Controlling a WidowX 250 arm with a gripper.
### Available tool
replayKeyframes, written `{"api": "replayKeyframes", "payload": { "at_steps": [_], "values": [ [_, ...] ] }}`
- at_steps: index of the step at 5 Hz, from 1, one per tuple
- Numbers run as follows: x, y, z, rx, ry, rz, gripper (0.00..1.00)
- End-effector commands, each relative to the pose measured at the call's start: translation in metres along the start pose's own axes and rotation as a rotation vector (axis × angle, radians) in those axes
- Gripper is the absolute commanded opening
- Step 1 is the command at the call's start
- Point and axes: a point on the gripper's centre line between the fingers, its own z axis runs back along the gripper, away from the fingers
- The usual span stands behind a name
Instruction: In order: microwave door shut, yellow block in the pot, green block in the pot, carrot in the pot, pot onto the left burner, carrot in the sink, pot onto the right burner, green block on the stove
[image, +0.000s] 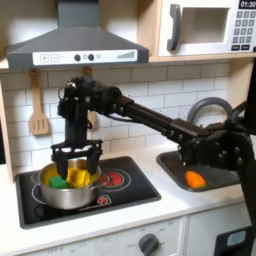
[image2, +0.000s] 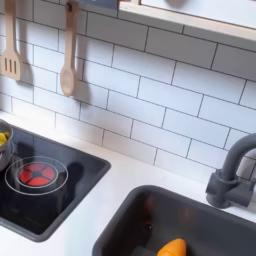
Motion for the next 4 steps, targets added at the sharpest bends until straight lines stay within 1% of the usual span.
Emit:
{"api": "replayKeyframes", "payload": {
  "at_steps": [1,2,4],
  "values": [
    [0.0027,-0.0047,-0.0059,-0.022,0.008,0.0,1.0],
    [0.0021,-0.0064,-0.0071,-0.025,0.008,0.003,1.0],
    [0.0002,-0.0066,-0.0159,-0.035,0.021,0.008,1.0]
  ]
}}
